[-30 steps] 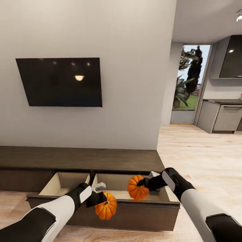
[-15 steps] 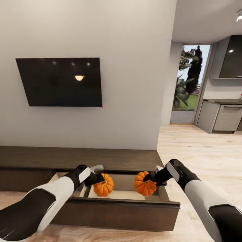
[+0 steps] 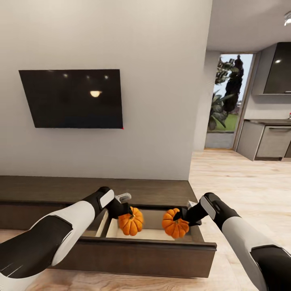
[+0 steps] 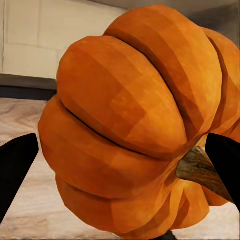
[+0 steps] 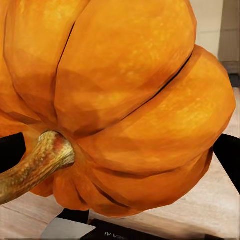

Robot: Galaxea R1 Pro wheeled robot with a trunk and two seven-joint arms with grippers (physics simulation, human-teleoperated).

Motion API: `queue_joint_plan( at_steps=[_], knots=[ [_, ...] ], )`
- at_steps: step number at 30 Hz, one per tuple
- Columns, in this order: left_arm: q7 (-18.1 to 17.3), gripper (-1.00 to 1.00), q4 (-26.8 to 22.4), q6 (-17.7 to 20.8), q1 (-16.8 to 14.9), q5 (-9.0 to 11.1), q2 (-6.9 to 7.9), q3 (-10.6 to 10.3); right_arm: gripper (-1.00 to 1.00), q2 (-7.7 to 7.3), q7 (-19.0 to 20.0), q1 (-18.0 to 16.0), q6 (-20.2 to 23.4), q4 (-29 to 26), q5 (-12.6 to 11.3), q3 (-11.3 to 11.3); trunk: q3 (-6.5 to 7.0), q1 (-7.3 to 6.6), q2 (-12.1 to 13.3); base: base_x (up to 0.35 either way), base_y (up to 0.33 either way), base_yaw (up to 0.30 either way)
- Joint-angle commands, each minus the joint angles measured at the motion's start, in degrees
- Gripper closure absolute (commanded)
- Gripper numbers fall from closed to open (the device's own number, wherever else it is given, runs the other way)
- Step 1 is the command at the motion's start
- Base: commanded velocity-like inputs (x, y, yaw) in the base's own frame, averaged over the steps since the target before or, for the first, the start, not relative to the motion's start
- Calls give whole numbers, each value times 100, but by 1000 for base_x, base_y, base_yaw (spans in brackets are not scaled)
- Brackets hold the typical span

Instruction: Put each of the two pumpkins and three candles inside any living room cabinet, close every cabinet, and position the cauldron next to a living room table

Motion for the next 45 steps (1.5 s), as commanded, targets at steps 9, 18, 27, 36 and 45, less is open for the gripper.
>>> queue_joint_plan(
  at_steps=[9,18,27,36,45],
  knots=[
    [-37,100,9,167,-7,29,-149,-34,100,19,33,-4,13,15,-15,74,-6,-1,-3,0,0,0],
    [-27,100,9,128,-7,16,-171,-30,100,21,41,1,13,15,-16,55,-6,-1,-3,0,0,2],
    [25,100,21,-139,-6,10,-172,-32,100,22,43,-1,13,20,-16,73,-48,-1,-3,2,0,124],
    [27,100,36,-290,-6,7,-188,-39,100,30,30,1,13,22,-16,71,-82,-1,-3,245,0,91],
    [-3,100,28,-284,-7,7,-301,-50,100,30,38,-2,13,23,-16,60,-82,-1,-3,276,0,-150]
  ],
)
